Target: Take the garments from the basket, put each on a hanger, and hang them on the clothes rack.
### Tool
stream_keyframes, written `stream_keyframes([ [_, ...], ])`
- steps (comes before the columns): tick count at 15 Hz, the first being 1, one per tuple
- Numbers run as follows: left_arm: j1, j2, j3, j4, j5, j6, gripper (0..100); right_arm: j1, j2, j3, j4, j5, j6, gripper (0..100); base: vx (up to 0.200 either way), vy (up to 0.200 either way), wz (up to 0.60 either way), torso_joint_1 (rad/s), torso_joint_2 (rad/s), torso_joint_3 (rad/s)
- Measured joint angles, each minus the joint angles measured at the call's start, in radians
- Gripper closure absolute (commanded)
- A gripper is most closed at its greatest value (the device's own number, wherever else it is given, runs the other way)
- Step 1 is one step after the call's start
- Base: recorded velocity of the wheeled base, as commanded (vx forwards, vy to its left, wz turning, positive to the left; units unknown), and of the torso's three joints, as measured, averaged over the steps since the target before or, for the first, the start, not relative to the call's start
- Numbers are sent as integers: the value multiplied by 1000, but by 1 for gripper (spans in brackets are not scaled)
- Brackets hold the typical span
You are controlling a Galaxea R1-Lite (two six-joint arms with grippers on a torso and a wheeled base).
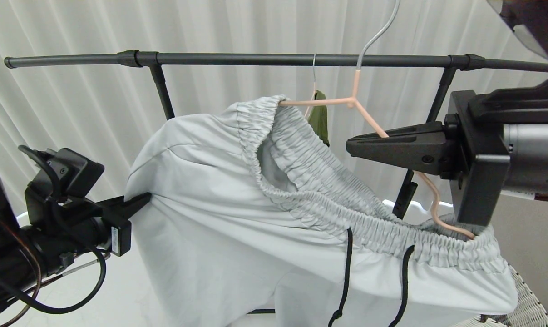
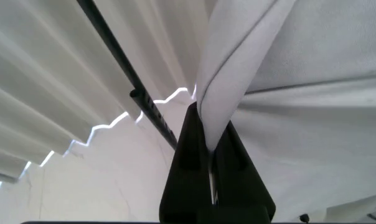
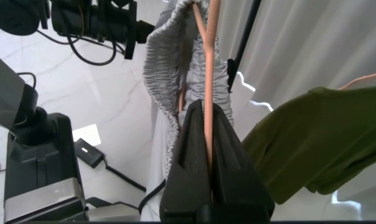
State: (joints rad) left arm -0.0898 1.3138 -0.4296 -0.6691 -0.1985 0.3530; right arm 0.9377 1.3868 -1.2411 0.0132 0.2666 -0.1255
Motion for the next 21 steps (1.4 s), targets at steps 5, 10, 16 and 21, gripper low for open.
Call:
stream_keyframes([
  [5, 37, 27, -1, 1, 9, 11, 100, 0, -1, 7, -4, -1, 0, 100, 0, 0, 0, 0, 0, 0],
  [10, 20, 46, -1, -86, 11, 51, 0, -1, 3, 2, -10, -2, 0, 100, 0, 0, 0, 0, 0, 0],
  [16, -18, 40, 30, -143, 4, 78, 0, -59, 4, 1, -4, -57, 1, 100, 0, 0, 0, 0, 0, 0],
  [21, -30, -14, 63, -169, 1, 66, 0, -140, -30, 6, 121, -100, 5, 100, 0, 0, 0, 0, 0, 0],
])
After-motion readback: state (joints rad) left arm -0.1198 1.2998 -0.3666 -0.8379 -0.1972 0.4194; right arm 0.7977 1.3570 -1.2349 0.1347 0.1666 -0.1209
